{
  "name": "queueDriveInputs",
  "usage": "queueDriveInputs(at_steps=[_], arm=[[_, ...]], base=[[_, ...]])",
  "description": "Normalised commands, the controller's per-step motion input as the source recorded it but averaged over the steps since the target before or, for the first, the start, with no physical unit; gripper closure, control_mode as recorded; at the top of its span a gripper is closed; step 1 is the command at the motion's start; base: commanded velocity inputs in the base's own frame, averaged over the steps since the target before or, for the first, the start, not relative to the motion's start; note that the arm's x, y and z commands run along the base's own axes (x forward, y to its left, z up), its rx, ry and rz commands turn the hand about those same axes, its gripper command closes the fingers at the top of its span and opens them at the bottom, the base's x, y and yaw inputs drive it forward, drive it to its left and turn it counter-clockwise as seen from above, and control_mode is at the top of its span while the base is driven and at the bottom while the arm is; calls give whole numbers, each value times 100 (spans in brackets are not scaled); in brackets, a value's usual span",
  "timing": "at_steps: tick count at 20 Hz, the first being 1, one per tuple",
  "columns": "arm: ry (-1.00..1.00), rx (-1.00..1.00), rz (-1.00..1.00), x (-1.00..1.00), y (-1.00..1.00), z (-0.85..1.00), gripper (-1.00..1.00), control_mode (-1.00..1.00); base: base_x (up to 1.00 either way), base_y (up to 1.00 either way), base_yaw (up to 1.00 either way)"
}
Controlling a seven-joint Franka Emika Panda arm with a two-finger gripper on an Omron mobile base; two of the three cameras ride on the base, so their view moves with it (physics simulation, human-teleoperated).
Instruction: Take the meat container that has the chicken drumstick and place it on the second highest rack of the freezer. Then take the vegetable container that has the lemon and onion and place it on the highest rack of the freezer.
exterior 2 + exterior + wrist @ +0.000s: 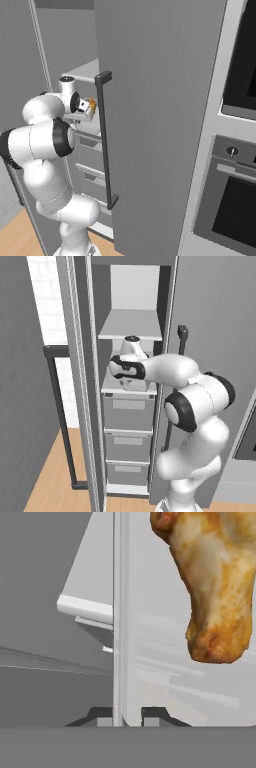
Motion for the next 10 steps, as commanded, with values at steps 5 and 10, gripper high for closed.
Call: queueDriveInputs(at_steps=[5, 10], arm=[[-4, -3, -4, 100, 2, -45, 100, -100], [-6, -5, -3, 89, 3, -48, 100, -100]], base=[[0, 0, 0], [0, 0, 0]])
